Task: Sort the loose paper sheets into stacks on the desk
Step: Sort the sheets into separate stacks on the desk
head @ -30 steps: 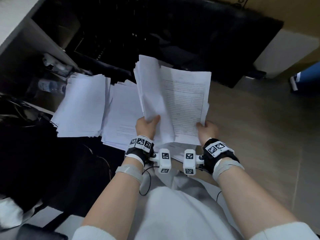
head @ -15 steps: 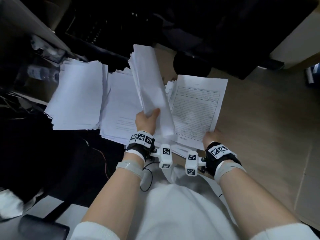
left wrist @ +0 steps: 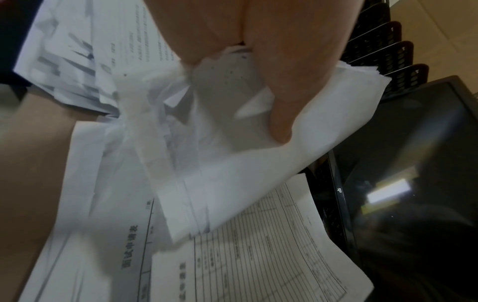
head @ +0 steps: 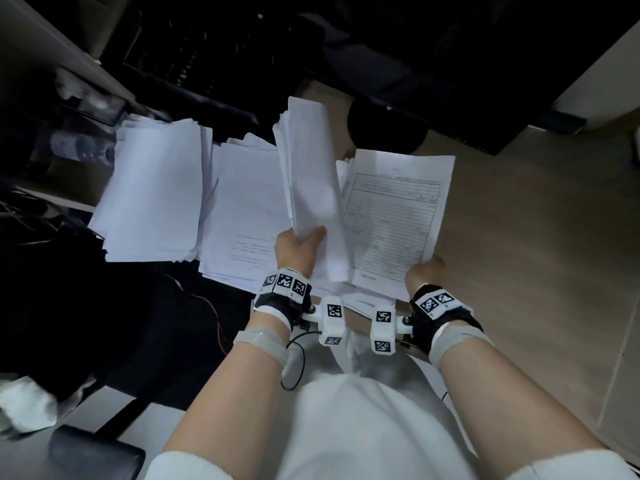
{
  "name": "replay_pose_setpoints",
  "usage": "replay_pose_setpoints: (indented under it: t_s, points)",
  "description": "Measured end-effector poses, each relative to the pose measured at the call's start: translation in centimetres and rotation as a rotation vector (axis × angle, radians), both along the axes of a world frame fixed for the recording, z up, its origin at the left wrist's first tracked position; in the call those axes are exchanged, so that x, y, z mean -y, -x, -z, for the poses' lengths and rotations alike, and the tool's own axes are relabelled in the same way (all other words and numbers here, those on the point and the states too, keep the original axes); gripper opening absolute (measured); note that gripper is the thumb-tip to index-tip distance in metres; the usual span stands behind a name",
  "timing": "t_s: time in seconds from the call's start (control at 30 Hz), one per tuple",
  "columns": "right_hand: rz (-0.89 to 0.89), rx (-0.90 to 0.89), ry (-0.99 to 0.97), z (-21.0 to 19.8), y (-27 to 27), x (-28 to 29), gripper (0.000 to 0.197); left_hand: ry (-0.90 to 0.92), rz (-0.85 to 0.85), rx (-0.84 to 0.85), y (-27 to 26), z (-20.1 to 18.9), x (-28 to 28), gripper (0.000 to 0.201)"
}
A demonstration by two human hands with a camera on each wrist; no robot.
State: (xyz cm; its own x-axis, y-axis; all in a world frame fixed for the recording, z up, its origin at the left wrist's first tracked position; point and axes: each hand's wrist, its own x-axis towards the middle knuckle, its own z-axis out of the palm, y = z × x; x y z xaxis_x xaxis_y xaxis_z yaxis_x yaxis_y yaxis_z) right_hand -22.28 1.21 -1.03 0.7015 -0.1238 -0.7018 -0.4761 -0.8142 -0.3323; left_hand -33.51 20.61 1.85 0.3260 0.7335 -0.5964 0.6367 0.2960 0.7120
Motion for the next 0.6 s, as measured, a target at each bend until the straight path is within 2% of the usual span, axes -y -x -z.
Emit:
replay_pose_setpoints:
  t_s: [0.07,0.13,0.2,0.23,0.27,0.33,0.4,0.43,0.5,0.57,0.6]
  points:
    - [0.022,-0.034,-0.034,0.9,0.2,-0.9,0.009,0.003,0.003,-0.024,0.1,-0.1,0.1,0.027]
    - [0.115,-0.047,-0.075,0.6,0.4,-1.7,0.012,0.012,0.014,-0.05,0.3,-0.2,-0.1,0.037]
    - [0.111,-0.011,-0.063,-0.1,0.1,-2.1,0.049,0.014,0.033,-0.066,0.2,-0.5,-0.1,0.043]
    - [0.111,0.024,-0.101,-0.7,-0.1,-2.4,0.061,0.014,0.042,-0.069,0.0,-0.7,0.0,0.041]
    - [0.113,0.049,-0.197,-1.5,-0.6,-2.7,0.063,0.011,0.056,-0.067,-0.2,-1.1,0.2,0.038]
    - [0.087,-0.001,-0.466,-2.9,-1.5,-3.7,0.055,0.011,0.093,-0.058,-1.0,-2.0,0.5,0.035]
    - [-0.035,-0.153,-0.644,-5.1,-2.1,-4.9,0.049,0.02,0.11,-0.017,-2.1,-3.0,0.8,0.034]
    - [-0.097,-0.176,-0.679,-5.9,-2.2,-5.3,0.047,0.031,0.114,0.018,-2.5,-3.7,1.0,0.035]
    - [-0.189,-0.083,-0.677,-6.9,-2.3,-5.8,0.035,0.044,0.1,0.083,-3.1,-4.5,1.3,0.047]
    - [-0.224,0.012,-0.672,-7.1,-2.4,-5.6,0.024,0.045,0.033,0.141,-2.9,-5.1,1.4,0.056]
    - [-0.229,0.017,-0.695,-7.2,-2.5,-5.5,0.025,0.049,-0.003,0.17,-2.8,-5.2,1.4,0.056]
